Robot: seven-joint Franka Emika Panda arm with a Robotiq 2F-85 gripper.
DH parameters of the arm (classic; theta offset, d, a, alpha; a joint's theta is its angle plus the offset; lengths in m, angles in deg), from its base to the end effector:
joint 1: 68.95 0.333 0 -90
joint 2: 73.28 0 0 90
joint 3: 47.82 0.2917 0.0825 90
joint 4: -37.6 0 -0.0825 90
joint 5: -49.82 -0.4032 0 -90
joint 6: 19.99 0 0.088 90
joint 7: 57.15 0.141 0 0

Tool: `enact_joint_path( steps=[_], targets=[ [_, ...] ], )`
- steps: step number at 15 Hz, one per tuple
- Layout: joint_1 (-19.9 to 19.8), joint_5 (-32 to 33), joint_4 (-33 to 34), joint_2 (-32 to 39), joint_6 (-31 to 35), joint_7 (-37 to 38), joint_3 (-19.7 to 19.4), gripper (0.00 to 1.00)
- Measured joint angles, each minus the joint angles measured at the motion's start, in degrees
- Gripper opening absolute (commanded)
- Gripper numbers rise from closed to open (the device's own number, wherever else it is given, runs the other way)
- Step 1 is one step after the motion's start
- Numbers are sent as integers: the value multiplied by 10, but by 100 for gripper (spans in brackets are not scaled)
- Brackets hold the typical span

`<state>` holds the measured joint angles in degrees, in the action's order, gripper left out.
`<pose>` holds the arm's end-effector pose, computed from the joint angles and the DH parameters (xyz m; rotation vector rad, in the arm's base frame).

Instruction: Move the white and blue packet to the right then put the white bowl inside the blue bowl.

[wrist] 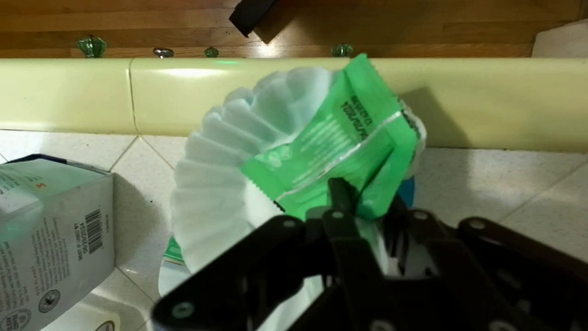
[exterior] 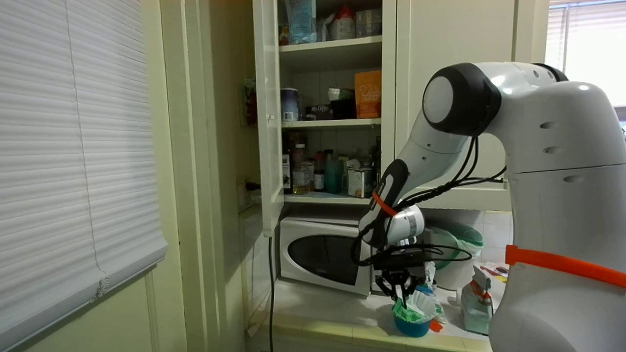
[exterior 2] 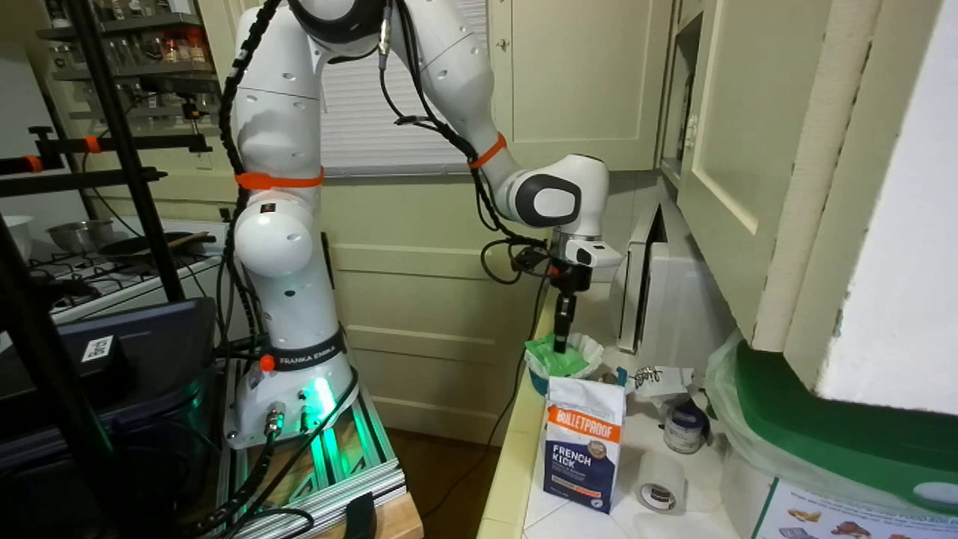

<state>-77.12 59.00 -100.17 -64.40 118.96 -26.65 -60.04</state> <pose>0.4529 -0.1773 0.1676 2.7816 -1.1109 -0.1811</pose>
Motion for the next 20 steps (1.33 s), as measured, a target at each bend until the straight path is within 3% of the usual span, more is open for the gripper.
enact_joint_path(
  steps=[5, 7, 20],
  targets=[
    [1, 20, -1, -1, 0, 3, -2, 91],
    [1, 28, -3, -6, 0, 3, -2, 100],
    [-2, 37, -38, -93, 31, -2, -1, 100]
  ],
)
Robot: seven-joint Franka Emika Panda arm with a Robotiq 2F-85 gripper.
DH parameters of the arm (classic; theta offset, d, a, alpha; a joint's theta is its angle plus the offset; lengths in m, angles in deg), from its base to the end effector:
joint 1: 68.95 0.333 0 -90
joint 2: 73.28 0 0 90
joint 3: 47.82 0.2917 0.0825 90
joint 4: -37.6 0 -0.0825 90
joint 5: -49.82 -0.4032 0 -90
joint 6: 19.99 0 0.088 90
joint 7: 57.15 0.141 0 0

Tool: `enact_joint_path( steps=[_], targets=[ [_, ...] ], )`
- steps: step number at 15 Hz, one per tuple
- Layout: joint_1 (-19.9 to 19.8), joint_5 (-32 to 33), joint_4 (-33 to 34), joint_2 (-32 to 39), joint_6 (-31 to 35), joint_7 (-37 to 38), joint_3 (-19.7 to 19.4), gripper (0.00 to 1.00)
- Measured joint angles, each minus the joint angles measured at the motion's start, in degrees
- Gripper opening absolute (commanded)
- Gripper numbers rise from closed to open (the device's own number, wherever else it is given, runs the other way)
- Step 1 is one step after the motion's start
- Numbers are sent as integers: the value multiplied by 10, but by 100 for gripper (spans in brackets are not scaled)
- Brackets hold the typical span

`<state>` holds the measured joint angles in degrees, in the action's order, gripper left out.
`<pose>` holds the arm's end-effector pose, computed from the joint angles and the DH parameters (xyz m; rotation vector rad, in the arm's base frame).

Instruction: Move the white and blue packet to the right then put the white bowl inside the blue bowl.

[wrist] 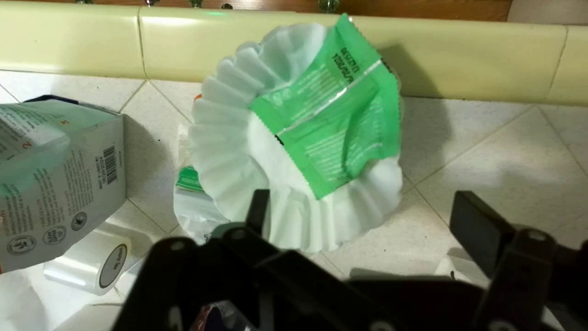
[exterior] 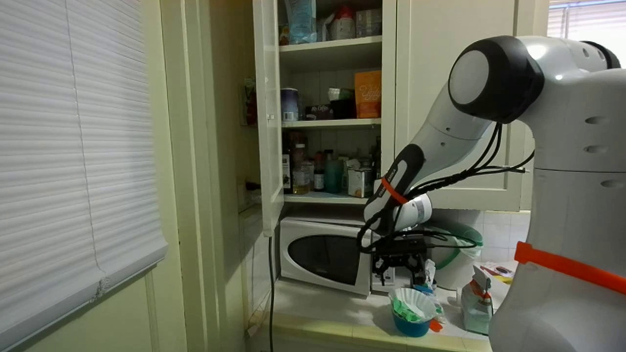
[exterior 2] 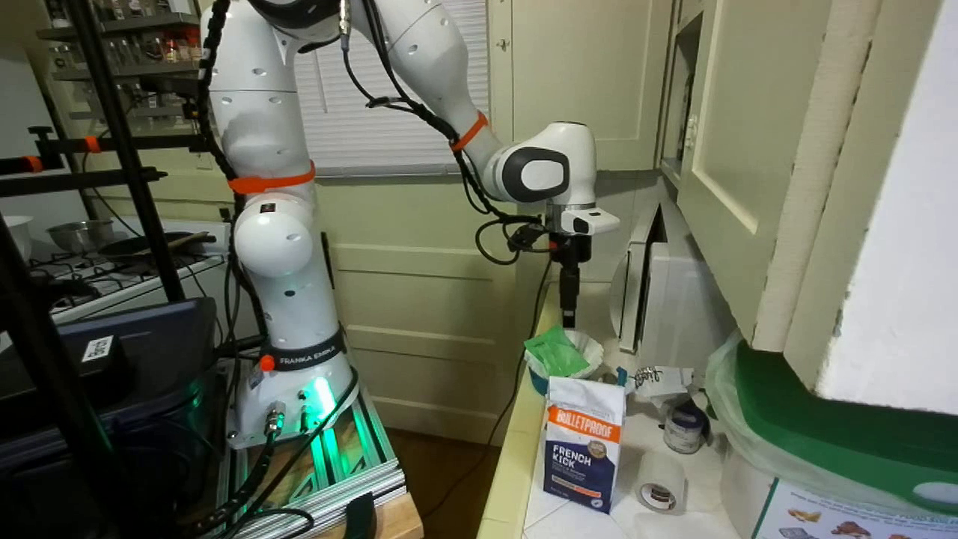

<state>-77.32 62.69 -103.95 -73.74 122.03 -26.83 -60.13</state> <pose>0.4554 -0.1759 0.2241 2.8159 -1.0501 0.0416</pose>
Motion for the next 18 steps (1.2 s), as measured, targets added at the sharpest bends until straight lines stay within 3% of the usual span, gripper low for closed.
enact_joint_path(
  steps=[10, 18],
  targets=[
    [-22, 0, -52, -90, 6, -27, 8, 100],
    [-56, -6, -91, -143, 16, -92, 7, 100]
  ],
)
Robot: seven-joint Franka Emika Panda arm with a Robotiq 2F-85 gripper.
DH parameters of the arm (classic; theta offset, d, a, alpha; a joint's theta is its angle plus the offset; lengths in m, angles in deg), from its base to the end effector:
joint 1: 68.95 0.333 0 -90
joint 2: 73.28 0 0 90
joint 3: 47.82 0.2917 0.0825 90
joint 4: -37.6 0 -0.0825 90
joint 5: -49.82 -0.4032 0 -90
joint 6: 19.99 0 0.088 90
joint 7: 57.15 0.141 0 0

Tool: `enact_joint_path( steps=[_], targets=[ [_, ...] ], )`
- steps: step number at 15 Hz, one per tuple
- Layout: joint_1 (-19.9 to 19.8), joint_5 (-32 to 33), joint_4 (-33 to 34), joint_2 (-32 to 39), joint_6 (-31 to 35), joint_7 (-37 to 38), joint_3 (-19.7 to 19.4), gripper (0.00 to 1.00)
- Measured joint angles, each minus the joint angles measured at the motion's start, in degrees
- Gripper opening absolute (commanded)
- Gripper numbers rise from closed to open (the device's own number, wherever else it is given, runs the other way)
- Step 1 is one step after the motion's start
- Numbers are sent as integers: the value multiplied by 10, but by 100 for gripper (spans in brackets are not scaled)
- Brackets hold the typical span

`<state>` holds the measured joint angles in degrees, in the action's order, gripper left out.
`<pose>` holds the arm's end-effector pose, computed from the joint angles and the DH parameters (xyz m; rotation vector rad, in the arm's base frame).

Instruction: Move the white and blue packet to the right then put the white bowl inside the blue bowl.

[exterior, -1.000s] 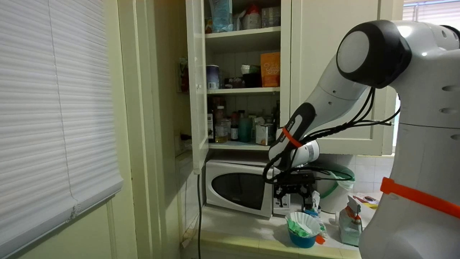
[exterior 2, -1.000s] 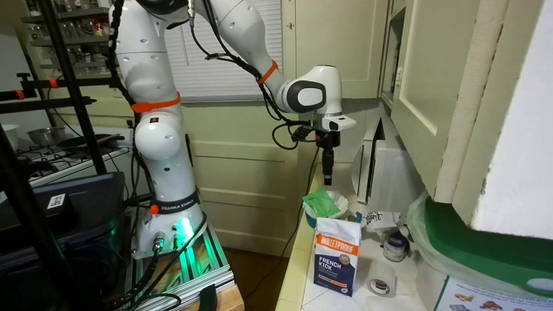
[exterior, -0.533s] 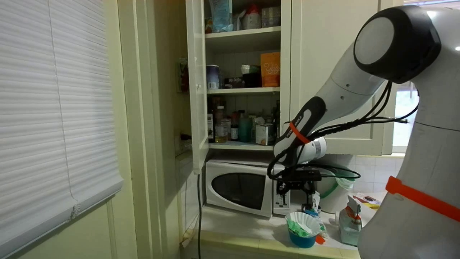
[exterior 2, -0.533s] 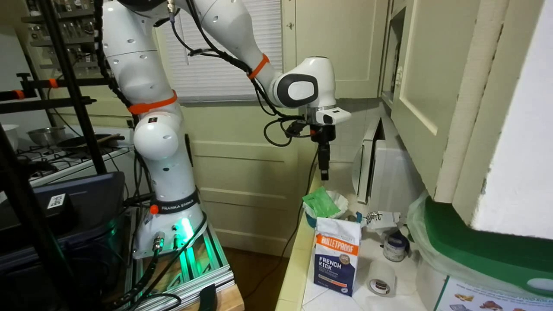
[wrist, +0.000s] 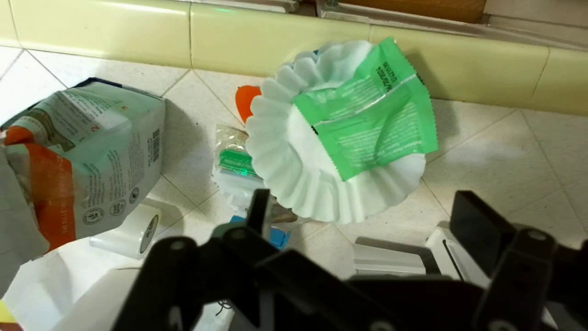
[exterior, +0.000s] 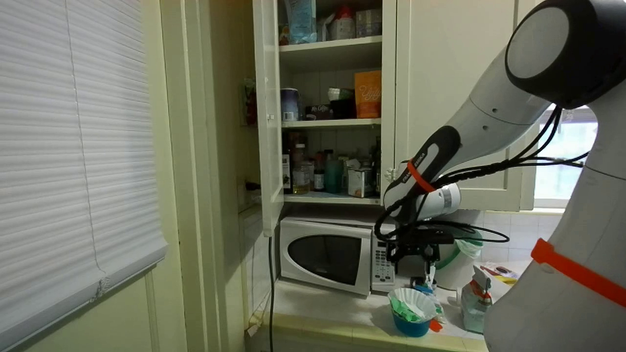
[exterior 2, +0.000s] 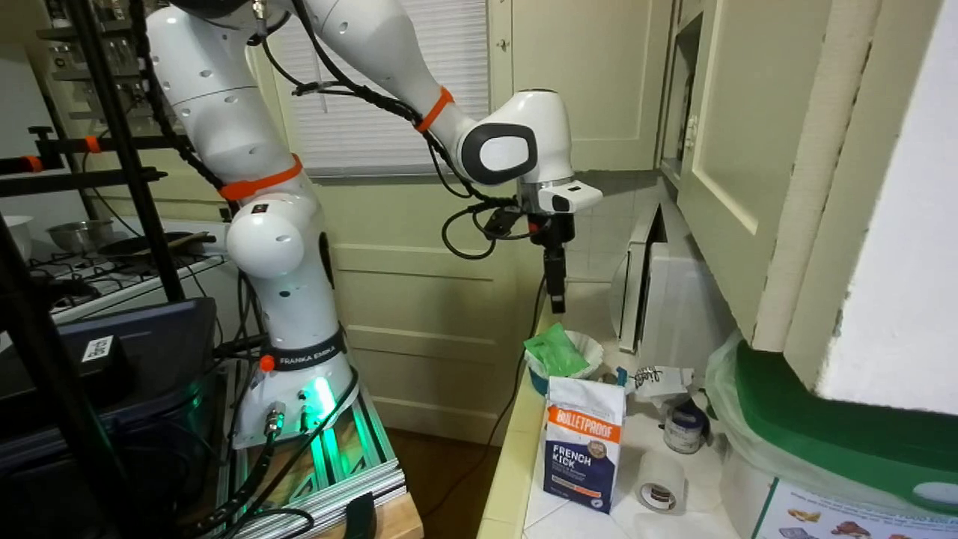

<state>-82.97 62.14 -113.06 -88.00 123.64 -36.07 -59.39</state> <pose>0.4085 -0.1920 0.2736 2.8853 -0.9666 0.1973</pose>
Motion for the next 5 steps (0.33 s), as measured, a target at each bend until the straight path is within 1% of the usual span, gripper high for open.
enact_joint_path(
  steps=[5],
  targets=[
    [-7, -2, -11, -14, 10, -16, 0, 100]
  ],
)
